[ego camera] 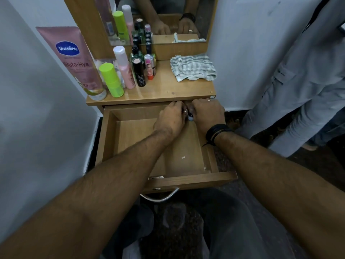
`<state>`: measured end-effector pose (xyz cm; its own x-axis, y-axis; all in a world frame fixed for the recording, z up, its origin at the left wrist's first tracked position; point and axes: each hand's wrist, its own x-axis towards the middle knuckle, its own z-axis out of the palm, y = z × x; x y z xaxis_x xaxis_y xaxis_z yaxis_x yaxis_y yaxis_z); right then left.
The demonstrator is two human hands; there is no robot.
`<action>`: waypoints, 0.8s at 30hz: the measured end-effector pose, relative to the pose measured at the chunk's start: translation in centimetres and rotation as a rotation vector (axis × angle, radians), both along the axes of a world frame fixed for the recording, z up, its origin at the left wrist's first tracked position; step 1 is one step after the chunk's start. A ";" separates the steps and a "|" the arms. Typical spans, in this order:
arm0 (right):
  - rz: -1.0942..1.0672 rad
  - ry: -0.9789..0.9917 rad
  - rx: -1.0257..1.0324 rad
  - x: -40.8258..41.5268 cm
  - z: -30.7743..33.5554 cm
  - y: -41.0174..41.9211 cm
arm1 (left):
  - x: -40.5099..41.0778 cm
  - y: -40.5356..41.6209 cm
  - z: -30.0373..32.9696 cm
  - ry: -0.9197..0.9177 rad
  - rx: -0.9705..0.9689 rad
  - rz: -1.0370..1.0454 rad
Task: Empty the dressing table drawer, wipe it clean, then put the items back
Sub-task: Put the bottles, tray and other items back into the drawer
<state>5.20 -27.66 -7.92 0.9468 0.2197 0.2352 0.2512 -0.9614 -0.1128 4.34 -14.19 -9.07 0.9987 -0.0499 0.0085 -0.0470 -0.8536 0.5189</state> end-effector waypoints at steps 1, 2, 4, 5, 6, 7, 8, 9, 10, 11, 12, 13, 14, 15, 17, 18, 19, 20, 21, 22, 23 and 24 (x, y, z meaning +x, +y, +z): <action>0.003 -0.003 -0.011 0.0 -0.1 0.0 | 0.0 0.0 0.0 0.004 0.005 -0.003; 0.007 -0.006 -0.024 0.1 -0.1 -0.1 | 0.1 0.0 -0.1 0.004 0.013 -0.010; 0.024 -0.019 -0.053 0.1 -0.2 -0.2 | 0.0 0.0 -0.1 -0.011 0.026 -0.024; 0.029 -0.022 -0.061 0.1 -0.3 -0.2 | 0.0 0.0 -0.1 -0.020 0.032 -0.029; 0.029 -0.020 -0.063 0.0 -0.3 -0.3 | -0.1 0.0 -0.1 -0.023 0.041 -0.031; 0.028 -0.012 -0.064 -0.1 -0.3 -0.3 | -0.2 0.0 -0.2 -0.022 0.053 -0.031; 0.028 -0.001 -0.068 -0.2 -0.4 -0.3 | -0.3 0.0 -0.2 -0.016 0.066 -0.031; 0.027 0.008 -0.074 -0.3 -0.5 -0.4 | -0.5 0.0 -0.2 -0.009 0.078 -0.032; 0.023 0.016 -0.080 -0.4 -0.5 -0.4 | -0.6 0.0 -0.2 -0.005 0.088 -0.034; 0.018 0.021 -0.086 -0.5 -0.6 -0.4 | -0.7 0.0 -0.2 -0.005 0.096 -0.036; 0.014 0.023 -0.090 -0.6 -0.6 -0.5 | -0.8 0.0 -0.1 -0.007 0.103 -0.038; 0.013 0.025 -0.093 -0.6 -0.5 -0.5 | -0.8 0.0 0.0 -0.009 0.110 -0.041; 0.012 0.026 -0.094 -0.7 -0.5 -0.6 | -0.9 0.0 0.1 -0.010 0.115 -0.043; 0.012 0.027 -0.092 -0.7 -0.4 -0.6 | -1.0 0.1 0.3 -0.012 0.117 -0.046; 0.011 0.028 -0.086 -0.9 -0.1 -0.7 | -1.2 0.1 0.8 -0.019 0.114 -0.050; 0.010 0.030 -0.084 -1.1 0.1 -0.7 | -1.4 0.1 1.1 -0.023 0.109 -0.052; 0.009 0.033 -0.083 -1.2 0.3 -0.8 | -1.6 0.1 1.4 -0.030 0.105 -0.053; 0.008 0.037 -0.079 -1.4 0.5 -0.8 | -1.9 0.2 1.6 -0.039 0.103 -0.055; 0.007 0.043 -0.073 -1.6 0.8 -0.7 | -2.1 0.3 1.9 -0.047 0.104 -0.056; 0.007 0.046 -0.066 -1.9 1.2 -0.7 | -2.4 0.5 2.3 -0.053 0.107 -0.059; 0.008 0.047 -0.059 -2.1 1.5 -0.6 | -2.7 0.8 2.6 -0.056 0.110 -0.062; 0.010 0.045 -0.048 -2.3 2.0 -0.4 | -3.0 1.1 3.1 -0.056 0.110 -0.066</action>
